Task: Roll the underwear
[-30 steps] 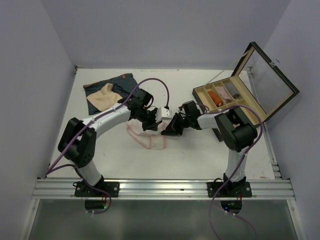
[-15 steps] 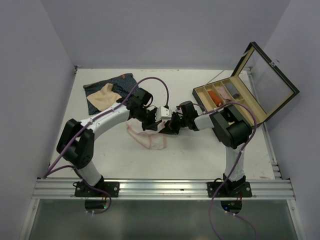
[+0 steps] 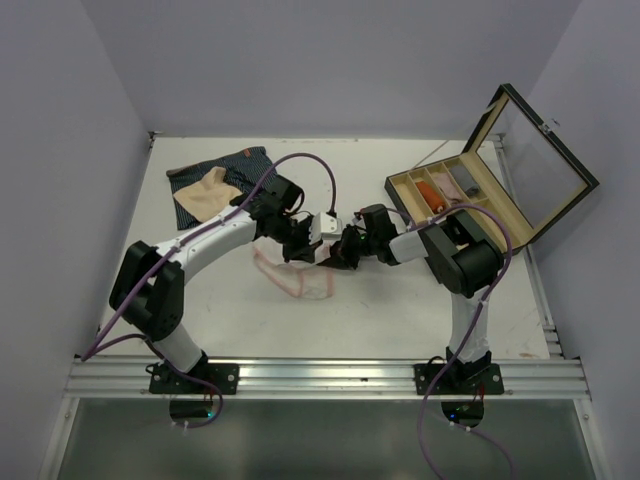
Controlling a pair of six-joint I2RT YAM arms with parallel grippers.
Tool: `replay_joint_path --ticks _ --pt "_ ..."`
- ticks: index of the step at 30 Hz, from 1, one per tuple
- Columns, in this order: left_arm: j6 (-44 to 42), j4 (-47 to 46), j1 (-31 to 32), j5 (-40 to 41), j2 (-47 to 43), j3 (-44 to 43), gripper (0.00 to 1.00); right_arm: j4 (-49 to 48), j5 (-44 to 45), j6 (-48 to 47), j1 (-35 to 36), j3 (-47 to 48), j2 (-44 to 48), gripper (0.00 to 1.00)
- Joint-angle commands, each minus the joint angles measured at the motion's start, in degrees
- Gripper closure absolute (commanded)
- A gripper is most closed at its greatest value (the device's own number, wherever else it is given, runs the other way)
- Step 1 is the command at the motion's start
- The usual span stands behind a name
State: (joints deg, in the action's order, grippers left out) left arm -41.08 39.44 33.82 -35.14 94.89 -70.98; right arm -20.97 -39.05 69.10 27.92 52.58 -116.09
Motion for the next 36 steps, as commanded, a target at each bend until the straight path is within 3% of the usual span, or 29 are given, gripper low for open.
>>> replay_joint_path --ticks 1,12,27,33,36 --pt "0.8 1.4 -0.1 -4.0 -1.8 -0.3 1.0 -0.9 2.6 1.1 0.1 -1.2 1.1 1.0" --pt "5.6 -0.8 3.5 -4.0 -0.8 4.3 1.0 -0.2 4.3 1.9 0.1 -2.7 0.8 1.0" --pt "18.0 -11.3 4.8 0.2 3.8 5.3 1.0 1.9 4.3 -0.1 0.1 -3.2 1.6 1.0" --pt "18.8 -11.7 4.8 0.4 3.6 5.5 1.0 11.2 2.8 -5.9 0.1 1.5 4.6 1.0" --pt "19.1 -11.7 4.6 0.0 3.4 5.5 1.0 20.6 2.8 -11.3 0.1 5.4 5.8 1.0"
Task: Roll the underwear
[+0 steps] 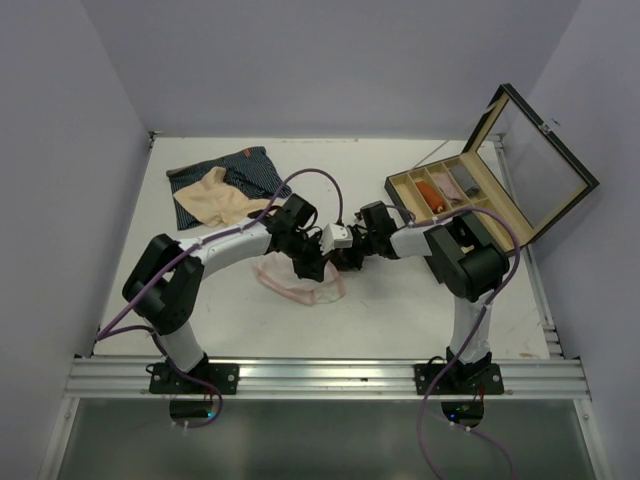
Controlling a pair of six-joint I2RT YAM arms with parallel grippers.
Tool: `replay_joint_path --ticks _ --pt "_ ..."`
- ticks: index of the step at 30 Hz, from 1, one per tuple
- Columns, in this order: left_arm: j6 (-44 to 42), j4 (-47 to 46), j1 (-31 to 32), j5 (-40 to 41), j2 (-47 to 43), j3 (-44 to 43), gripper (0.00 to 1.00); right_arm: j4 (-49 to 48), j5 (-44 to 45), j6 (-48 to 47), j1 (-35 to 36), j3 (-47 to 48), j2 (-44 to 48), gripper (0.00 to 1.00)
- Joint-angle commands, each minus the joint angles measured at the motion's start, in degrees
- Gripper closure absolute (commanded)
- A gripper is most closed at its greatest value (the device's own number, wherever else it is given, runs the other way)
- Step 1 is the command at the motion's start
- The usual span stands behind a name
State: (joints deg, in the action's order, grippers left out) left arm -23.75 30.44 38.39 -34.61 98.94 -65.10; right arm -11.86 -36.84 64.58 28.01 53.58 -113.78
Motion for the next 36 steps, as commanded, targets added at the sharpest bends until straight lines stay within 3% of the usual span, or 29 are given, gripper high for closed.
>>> replay_joint_path --ticks 1,13,23,36 --pt "2.0 -2.8 -0.2 -0.9 -1.0 -0.4 1.0 15.9 0.7 -8.1 -0.1 5.3 3.9 1.0" --pt "0.8 -1.7 -3.8 -3.4 -4.8 -0.6 1.0 31.5 0.7 -15.7 -0.9 10.9 5.9 0.92" --pt "1.3 -2.1 -3.7 -4.6 -5.2 -0.7 1.0 40.7 0.4 -25.3 -4.5 10.5 10.9 0.96" --pt "0.7 -1.3 -2.5 -6.0 -4.7 -1.6 1.0 40.9 1.5 -29.8 -3.4 5.7 6.4 1.0"
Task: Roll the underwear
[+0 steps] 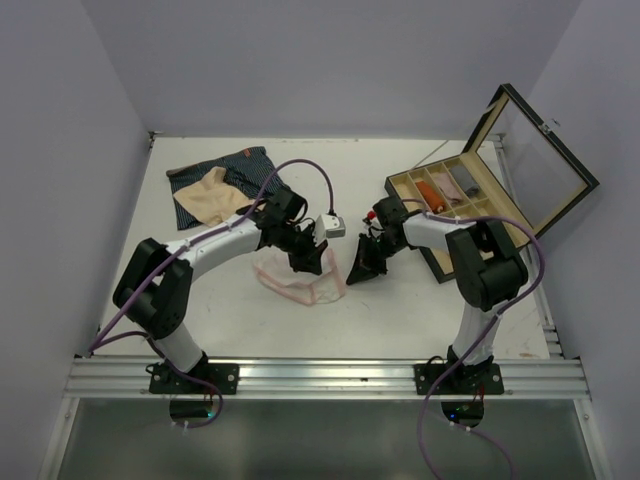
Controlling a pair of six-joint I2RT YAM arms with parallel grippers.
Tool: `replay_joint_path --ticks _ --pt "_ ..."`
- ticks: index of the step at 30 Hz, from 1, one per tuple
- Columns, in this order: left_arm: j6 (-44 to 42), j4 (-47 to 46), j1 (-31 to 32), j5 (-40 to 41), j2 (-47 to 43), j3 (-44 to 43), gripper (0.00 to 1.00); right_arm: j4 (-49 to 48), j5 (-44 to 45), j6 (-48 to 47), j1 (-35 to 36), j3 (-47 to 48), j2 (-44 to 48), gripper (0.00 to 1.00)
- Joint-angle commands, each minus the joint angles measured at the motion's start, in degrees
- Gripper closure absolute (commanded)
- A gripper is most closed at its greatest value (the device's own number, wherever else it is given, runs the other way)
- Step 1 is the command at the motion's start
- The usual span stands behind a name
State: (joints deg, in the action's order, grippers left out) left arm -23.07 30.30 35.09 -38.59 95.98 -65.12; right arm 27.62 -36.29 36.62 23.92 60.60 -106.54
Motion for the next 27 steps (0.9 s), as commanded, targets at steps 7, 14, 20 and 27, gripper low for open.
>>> replay_joint_path --ticks 7,14,20,27 --pt "0.1 -1.5 2.6 -2.7 -1.6 -0.5 1.0 1.1 1.1 -1.2 2.7 -0.4 -4.4 1.0" --pt "1.4 -3.2 4.8 -3.1 0.2 3.2 1.0 0.7 0.9 -0.3 2.8 -0.6 -5.2 1.0" --pt "3.8 -6.6 6.8 -4.0 2.2 5.1 1.0 0.5 1.0 -0.1 2.7 -1.3 -5.2 1.0" --pt "6.9 -10.1 8.3 -5.3 6.9 7.0 1.0 -0.1 1.0 0.2 2.8 -1.8 -4.7 1.0"
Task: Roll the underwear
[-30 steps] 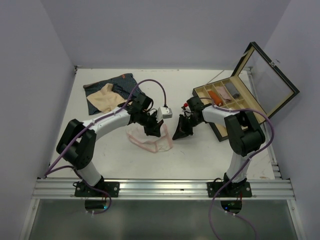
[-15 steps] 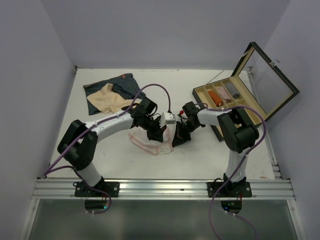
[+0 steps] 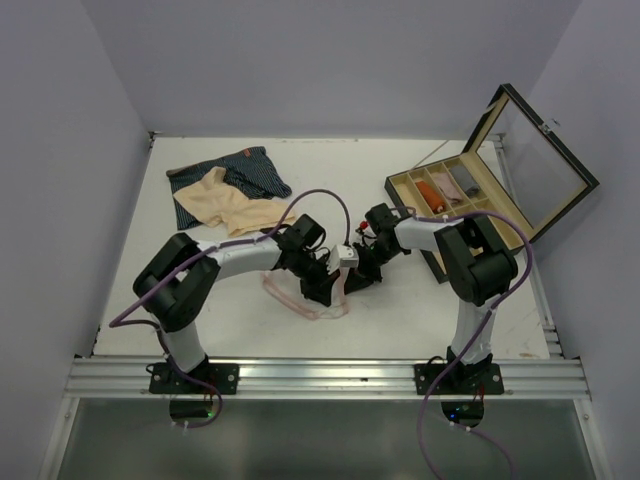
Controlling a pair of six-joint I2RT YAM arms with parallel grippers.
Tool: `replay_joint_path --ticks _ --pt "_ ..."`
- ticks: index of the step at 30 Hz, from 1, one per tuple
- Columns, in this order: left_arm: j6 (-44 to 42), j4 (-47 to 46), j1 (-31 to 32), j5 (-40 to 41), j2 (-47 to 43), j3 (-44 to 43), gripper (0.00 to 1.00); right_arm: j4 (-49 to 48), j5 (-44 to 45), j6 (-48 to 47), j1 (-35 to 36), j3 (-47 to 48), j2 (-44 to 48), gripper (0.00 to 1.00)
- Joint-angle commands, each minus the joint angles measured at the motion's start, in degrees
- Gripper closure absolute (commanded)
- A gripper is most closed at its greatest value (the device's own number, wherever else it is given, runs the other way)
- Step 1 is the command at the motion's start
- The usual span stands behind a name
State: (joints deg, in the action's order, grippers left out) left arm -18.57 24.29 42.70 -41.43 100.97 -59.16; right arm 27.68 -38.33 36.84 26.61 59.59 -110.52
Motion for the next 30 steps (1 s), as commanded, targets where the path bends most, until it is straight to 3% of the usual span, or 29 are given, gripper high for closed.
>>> replay_joint_path --ticks 1,7,13,14,17,20,24,26,30 --pt "2.6 -4.4 0.8 -2.4 2.6 1.2 1.0 -0.2 3.1 -0.2 0.0 -0.5 -0.7 1.0" --pt "2.4 -4.0 0.9 -0.4 6.2 1.3 0.96 5.2 4.2 -6.4 -4.2 6.6 1.8 1.0" --pt "0.4 -5.0 0.9 -1.4 2.1 1.6 0.74 12.5 2.8 -17.0 -7.7 17.3 4.1 1.0" --pt "0.3 -5.3 0.9 -1.2 0.8 1.5 0.62 13.2 2.2 -18.0 -7.7 18.4 4.3 1.0" --pt "-0.9 -6.1 0.9 -0.8 -5.8 0.6 0.5 14.2 -1.7 -20.5 -7.6 22.0 3.9 1.0" --pt "-0.9 -5.5 0.9 0.9 -12.4 -1.5 0.46 14.3 -4.4 -20.5 -7.6 26.1 2.7 0.96" --pt "0.5 -3.9 -1.5 5.1 -19.8 -3.1 0.46 11.7 -8.6 -20.9 -6.8 29.9 2.1 0.84" --pt "4.0 -1.9 -5.7 1.3 -20.1 -3.6 0.5 11.3 -11.7 -21.1 -4.5 31.5 0.9 0.8" --pt "3.2 7.5 -24.0 -8.0 -12.7 -6.5 0.64 12.3 -14.2 -23.5 0.9 32.4 -1.3 0.75"
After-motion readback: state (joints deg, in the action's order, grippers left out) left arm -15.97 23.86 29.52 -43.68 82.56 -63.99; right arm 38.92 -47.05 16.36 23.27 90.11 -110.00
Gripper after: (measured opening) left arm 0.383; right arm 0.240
